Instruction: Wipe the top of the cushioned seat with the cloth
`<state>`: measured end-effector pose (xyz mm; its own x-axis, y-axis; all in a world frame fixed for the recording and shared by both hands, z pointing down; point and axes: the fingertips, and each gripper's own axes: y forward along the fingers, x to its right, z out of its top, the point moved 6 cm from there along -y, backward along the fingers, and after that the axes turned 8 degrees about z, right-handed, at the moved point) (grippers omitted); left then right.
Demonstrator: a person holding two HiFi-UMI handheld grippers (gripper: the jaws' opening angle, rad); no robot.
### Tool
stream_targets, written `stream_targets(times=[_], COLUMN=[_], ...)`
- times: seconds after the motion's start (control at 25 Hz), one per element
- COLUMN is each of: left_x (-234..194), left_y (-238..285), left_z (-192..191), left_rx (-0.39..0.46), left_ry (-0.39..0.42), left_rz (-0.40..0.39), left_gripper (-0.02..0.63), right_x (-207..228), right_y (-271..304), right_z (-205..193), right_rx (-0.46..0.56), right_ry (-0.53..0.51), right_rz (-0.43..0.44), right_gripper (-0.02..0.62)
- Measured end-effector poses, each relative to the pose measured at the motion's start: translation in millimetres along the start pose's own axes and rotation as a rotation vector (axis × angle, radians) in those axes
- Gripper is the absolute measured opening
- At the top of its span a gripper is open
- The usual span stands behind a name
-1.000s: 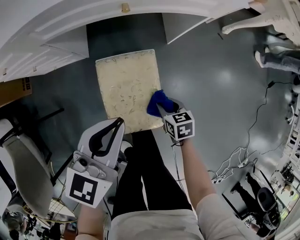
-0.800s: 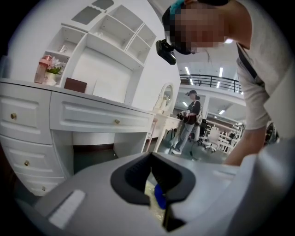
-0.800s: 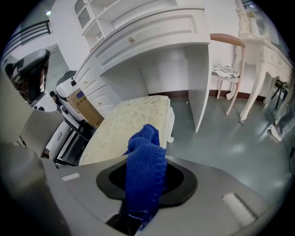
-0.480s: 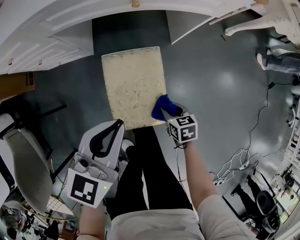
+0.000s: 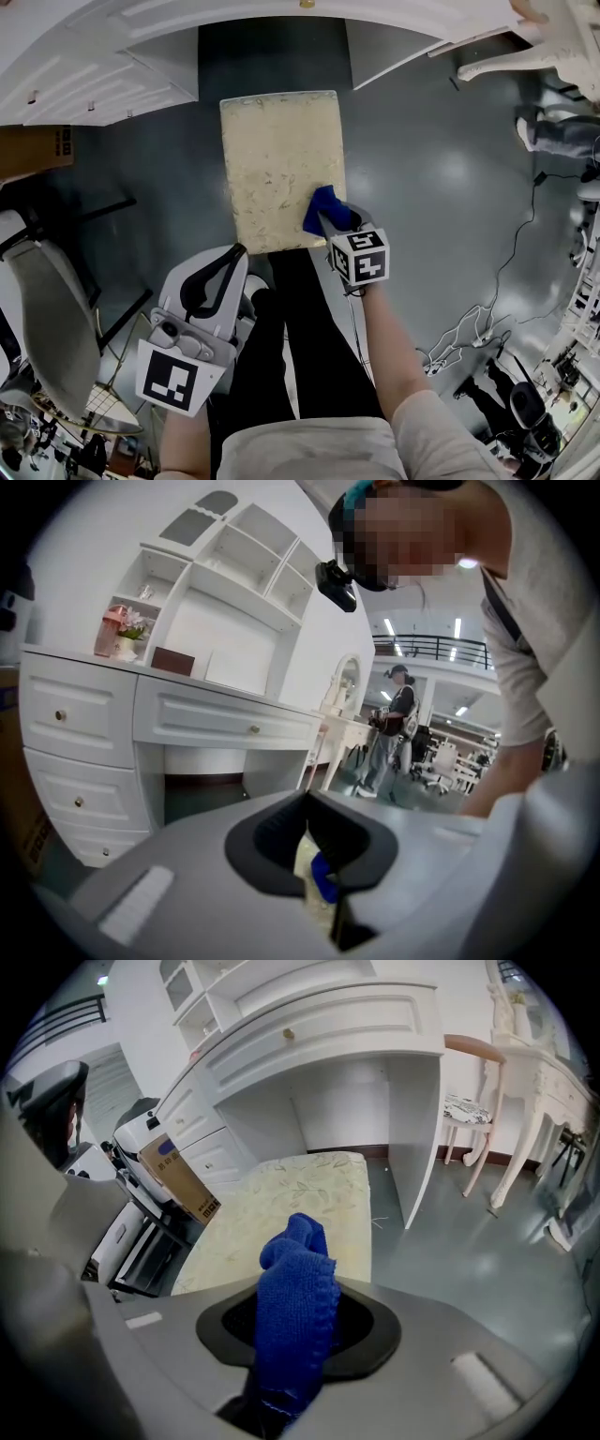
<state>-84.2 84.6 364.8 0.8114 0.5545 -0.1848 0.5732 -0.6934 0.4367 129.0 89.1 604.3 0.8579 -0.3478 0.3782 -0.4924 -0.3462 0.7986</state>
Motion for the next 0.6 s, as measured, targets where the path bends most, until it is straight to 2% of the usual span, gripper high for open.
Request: stream_targets(times=[0.2, 0.6], left_x=[-12.4, -35.8], left_y=[-15.7, -54.8], left_z=[-0.4, -15.2], left_rx=[0.018, 0.014], left_ry=[-0.006, -0.034], left_rz=[0.028, 0.095], left_gripper=[0.0, 0.0], right_x=[-36.5, -88.3], right_y=[20.3, 49.4], right_z=[9.5, 20.2], right_rx=[-0.018, -0.025], right_ry=[-0.051, -0.097], right_rz=[0.048, 0.091], right_gripper=[0.123, 0.123])
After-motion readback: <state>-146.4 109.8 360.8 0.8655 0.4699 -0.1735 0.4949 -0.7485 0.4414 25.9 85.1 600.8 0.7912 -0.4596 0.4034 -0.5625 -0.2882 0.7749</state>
